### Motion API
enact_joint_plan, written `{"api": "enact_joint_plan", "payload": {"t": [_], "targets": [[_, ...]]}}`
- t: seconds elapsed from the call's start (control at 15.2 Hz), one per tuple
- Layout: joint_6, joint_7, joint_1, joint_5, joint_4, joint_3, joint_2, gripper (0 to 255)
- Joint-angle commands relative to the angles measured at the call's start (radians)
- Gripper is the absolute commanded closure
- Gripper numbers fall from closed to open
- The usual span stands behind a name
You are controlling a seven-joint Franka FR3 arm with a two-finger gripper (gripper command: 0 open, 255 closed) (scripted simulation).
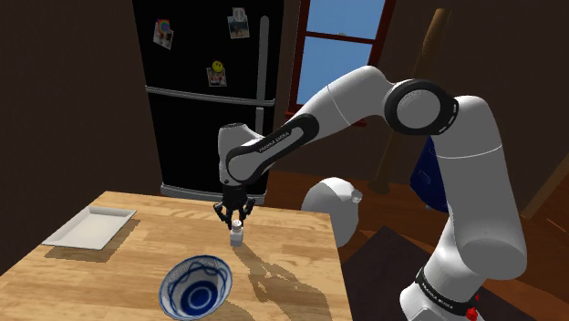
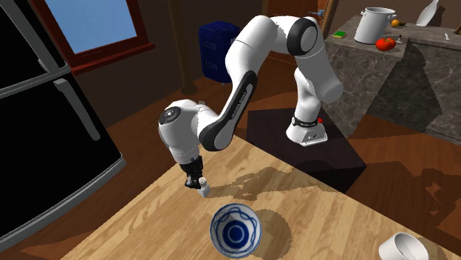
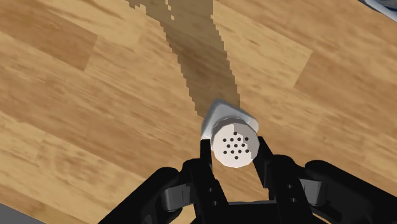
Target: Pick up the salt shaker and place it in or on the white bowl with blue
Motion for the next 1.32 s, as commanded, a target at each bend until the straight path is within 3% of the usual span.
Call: {"api": "enact_joint_plan", "payload": {"t": [0.0,1.25], "targets": [[0.0,0.0,0.0,0.0,0.0,0.0,0.0,255],[-0.187,-0.004,-0.015,0.031,0.057,0.019,-0.132,255]]}}
